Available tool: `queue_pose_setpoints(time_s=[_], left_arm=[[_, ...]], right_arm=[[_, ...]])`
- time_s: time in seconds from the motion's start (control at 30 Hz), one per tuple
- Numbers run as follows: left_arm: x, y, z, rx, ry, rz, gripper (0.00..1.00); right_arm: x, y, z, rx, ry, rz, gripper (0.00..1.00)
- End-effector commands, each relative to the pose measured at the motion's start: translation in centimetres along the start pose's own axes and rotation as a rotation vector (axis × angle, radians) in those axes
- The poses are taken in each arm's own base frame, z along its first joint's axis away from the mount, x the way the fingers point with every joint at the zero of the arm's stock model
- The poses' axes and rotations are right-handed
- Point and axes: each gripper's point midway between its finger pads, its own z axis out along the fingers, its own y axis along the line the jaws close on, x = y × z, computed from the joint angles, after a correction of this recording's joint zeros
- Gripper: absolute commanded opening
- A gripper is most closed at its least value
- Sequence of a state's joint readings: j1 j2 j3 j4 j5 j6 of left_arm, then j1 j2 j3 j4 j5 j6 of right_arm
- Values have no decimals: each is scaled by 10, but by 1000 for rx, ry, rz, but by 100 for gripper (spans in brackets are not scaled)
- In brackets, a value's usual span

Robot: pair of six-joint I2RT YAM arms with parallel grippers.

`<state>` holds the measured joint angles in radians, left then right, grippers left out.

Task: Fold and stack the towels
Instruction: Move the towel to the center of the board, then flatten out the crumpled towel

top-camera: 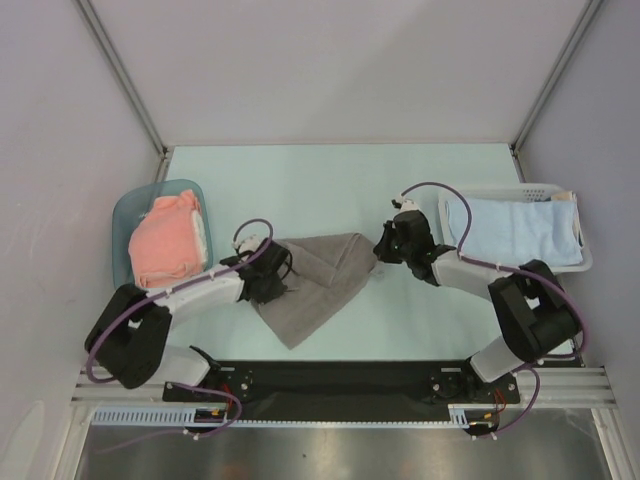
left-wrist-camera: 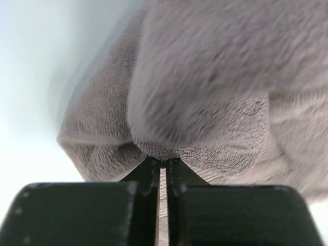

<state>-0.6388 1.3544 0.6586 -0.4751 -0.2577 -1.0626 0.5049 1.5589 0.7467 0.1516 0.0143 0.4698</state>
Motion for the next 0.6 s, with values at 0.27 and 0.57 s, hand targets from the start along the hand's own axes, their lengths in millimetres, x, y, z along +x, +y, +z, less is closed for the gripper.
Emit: queue_pose_setpoints(time_s=[0.27,0.57], left_arm=[[-160,-119,5,147,-185,128,0],[-117,-86,-20,204,-116,147,29]], right_arm=[[-30,30,-63,37,-76,-8,0],[-32,20,-48,109,3,-39,0]])
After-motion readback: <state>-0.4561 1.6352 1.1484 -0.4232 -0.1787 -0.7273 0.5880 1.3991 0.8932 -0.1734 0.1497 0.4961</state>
